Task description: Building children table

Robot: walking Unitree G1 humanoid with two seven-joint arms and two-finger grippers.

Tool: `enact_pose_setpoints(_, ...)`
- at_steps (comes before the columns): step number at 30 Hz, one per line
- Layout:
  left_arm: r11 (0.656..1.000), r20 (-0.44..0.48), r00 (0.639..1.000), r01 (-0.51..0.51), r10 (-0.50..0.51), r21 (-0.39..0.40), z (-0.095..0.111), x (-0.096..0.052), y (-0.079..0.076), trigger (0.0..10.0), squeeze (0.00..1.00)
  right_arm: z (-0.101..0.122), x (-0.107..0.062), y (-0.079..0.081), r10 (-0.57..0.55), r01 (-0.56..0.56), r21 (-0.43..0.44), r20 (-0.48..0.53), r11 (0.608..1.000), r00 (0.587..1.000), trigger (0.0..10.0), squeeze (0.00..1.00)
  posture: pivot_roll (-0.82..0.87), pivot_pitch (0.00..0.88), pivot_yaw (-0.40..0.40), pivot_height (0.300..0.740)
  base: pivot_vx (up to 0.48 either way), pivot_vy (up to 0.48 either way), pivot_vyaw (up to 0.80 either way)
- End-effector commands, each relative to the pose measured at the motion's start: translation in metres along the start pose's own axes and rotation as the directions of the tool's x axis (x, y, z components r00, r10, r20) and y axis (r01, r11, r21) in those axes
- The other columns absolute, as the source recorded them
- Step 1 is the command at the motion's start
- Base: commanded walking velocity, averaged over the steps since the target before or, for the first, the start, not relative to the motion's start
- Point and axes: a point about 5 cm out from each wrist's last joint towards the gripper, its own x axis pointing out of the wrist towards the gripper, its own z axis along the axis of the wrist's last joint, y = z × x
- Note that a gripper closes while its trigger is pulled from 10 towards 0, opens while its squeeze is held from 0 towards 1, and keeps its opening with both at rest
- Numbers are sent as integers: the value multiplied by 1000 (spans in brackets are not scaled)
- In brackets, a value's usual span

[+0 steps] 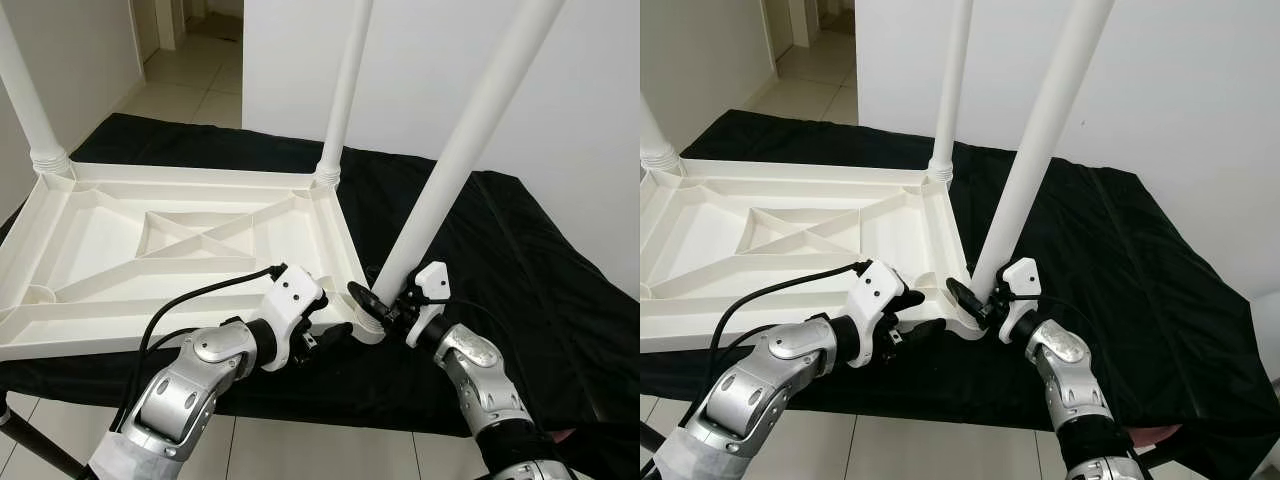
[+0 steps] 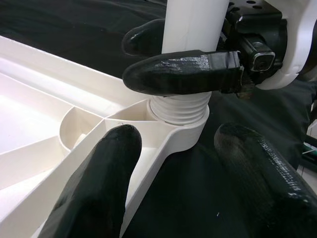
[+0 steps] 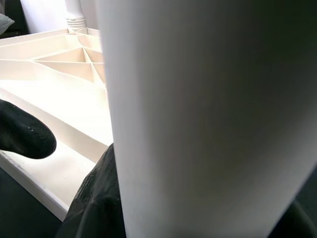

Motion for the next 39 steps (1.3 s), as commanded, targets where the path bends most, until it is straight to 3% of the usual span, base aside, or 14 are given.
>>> enact_pose_setpoints(1,1000,4,1000,20,-20,6,1,4,-2,10000,0,-6,-4,-4,-12,13,2,-42,1000,999,0,0,38,0,-137,740,0,0,0)
enact_pose_setpoints(5,1000,7,1000,14,-14,8,2,5,0,10000,0,-8,-6,-4,-33,34,8,-52,999,998,0,0,36,0,-135,740,0,0,0)
enact_pose_setpoints(6,1000,7,1000,14,-14,9,2,5,0,10000,0,-8,-6,-4,-51,51,9,-51,999,997,3804,0,35,0,-133,740,0,0,0)
enact_pose_setpoints(8,1000,7,1000,14,-14,11,2,5,1,10000,0,-8,-6,-4,-62,63,10,-50,998,997,3804,0,32,0,-131,740,0,0,0)
enact_pose_setpoints(9,1000,6,1000,12,-12,11,2,5,1,10000,0,-8,-6,-3,-80,80,11,-43,997,996,10000,0,30,0,-130,740,0,0,0)
enact_pose_setpoints(15,1000,6,1000,-16,16,13,2,5,7,10000,0,-6,-1,-3,-251,251,4,-29,968,967,10000,0,23,0,-128,740,0,0,0)
enact_pose_setpoints(22,999,16,999,-37,36,3,3,7,11,10000,0,-10,1,3,-375,375,-17,-66,927,925,10000,0,16,0,-125,740,0,0,0)
enact_pose_setpoints(25,999,22,998,-52,52,2,4,9,14,10000,0,-10,2,9,-513,515,5,-79,857,855,10000,0,14,0,-123,740,0,0,0)
enact_pose_setpoints(26,999,22,998,-52,52,2,4,9,14,10000,0,-10,2,9,-513,515,5,-79,857,855,10000,0,14,0,-123,740,0,0,0)
enact_pose_setpoints(31,998,26,998,-62,62,4,6,11,18,10000,0,-12,2,15,-661,667,24,-115,744,742,10000,0,13,0,-127,740,0,0,0)
enact_pose_setpoints(33,998,28,998,-64,64,7,6,11,19,10000,0,-13,3,18,-680,687,25,-118,726,723,10000,0,15,0,-129,740,0,0,0)
enact_pose_setpoints(39,998,33,997,-68,68,9,8,12,21,10000,0,-11,8,27,-651,658,56,-104,751,752,10000,0,17,0,-127,740,0,0,0)
